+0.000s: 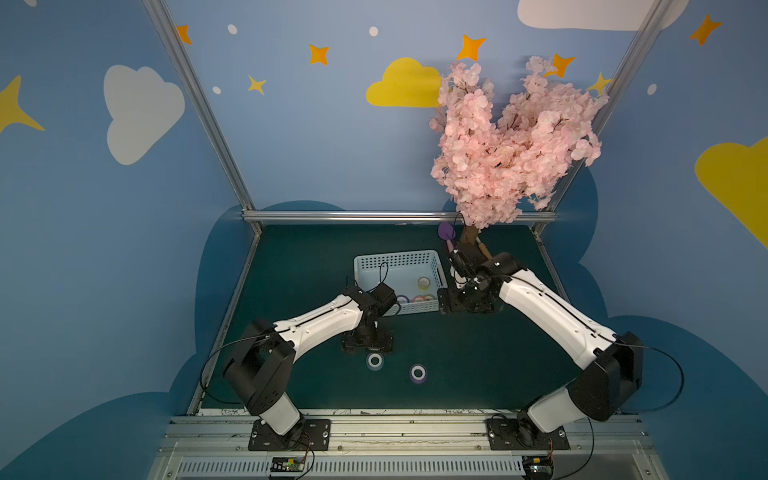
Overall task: Put the transparent tape into the storage box
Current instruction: Pick up the tape at the center of the board.
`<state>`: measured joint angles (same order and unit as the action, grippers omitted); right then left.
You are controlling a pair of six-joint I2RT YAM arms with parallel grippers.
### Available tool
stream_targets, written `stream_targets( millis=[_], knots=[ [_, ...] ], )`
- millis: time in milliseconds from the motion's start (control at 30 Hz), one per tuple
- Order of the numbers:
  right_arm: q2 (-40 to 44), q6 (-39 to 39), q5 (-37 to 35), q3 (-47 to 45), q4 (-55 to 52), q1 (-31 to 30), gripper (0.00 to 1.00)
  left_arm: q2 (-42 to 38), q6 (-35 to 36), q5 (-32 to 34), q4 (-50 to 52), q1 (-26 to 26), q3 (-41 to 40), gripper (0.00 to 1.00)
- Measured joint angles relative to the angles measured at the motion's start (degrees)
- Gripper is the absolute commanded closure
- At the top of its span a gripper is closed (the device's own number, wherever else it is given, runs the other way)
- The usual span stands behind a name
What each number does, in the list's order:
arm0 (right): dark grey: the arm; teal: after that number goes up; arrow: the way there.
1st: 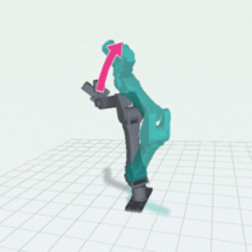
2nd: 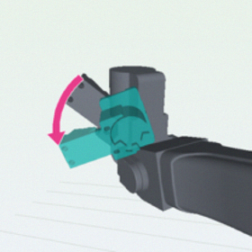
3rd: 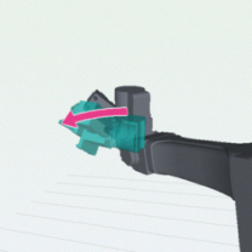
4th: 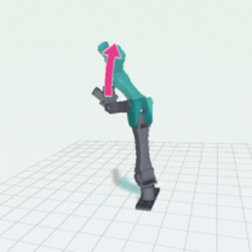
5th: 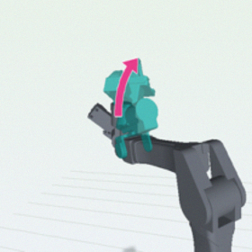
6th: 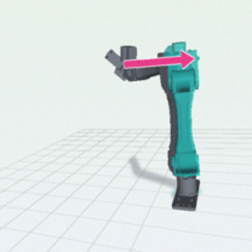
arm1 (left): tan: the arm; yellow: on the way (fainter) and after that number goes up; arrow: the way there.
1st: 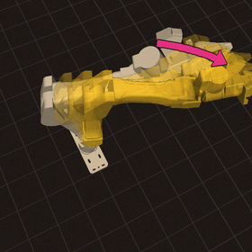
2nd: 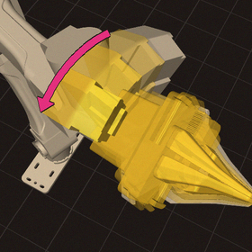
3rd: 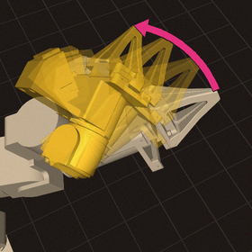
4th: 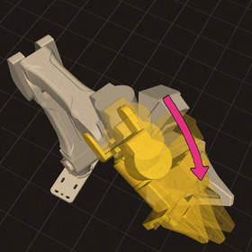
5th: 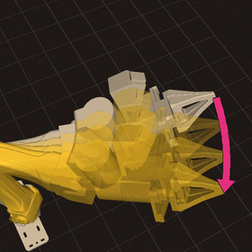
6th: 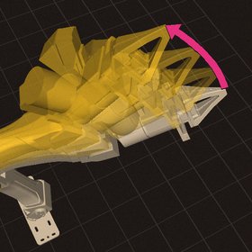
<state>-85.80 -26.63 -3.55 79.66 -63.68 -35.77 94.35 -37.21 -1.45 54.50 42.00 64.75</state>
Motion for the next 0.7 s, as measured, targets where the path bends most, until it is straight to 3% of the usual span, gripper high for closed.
stream_targets(
  millis=[300, 700],
  knots=[
    [7.74, -3.15, -1.57, -8.02, 0.46, -0.02, 0.02, 4.26, 0.96, 0.59, -1.92, 1.97, 0.11, 0.06],
    [8.15, -3.58, -1.70, -8.74, 0.48, 0.00, 0.02, 5.62, 0.98, 1.20, -5.97, 3.76, -1.66, 0.09]
  ],
)
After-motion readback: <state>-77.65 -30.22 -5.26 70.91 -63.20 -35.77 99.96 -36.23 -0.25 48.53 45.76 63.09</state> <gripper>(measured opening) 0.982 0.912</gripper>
